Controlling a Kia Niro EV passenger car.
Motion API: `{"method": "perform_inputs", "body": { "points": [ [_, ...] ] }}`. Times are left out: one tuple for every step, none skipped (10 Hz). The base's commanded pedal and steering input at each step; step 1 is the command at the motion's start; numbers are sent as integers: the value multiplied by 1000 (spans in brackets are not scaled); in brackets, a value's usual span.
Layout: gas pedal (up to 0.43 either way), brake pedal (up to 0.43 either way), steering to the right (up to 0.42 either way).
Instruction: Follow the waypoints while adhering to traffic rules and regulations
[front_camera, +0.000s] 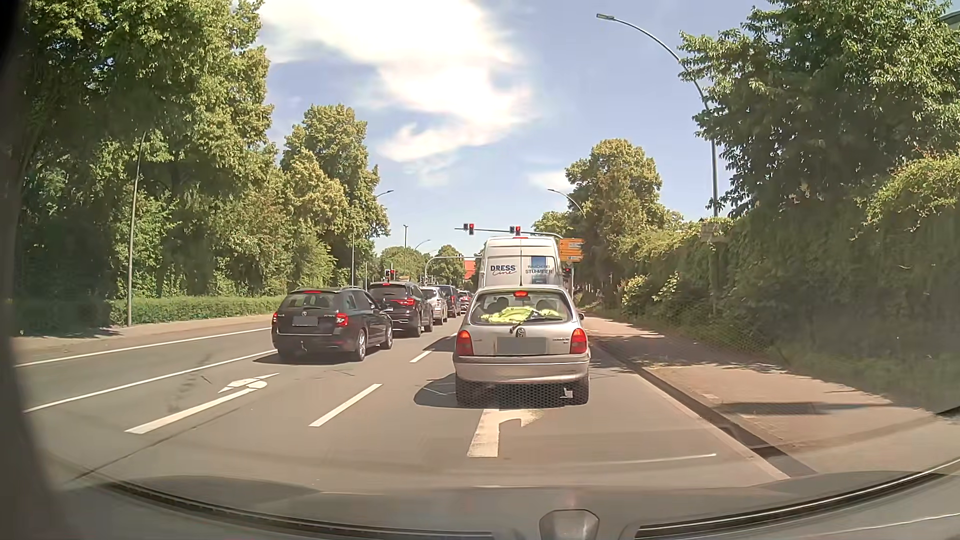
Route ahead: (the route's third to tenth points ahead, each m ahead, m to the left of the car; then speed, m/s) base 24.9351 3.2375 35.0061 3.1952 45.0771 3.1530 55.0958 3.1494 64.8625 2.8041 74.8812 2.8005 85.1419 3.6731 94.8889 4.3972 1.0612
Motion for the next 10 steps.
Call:
{"method": "perform_inputs", "body": {
  "points": [
    [0, 213, 8],
    [0, 213, 8],
    [0, 207, 8],
    [0, 207, 8],
    [0, 207, 8],
    [0, 207, 8],
    [0, 201, 8],
    [0, 201, 8],
    [0, 201, 8],
    [0, 195, 8]
  ]
}}
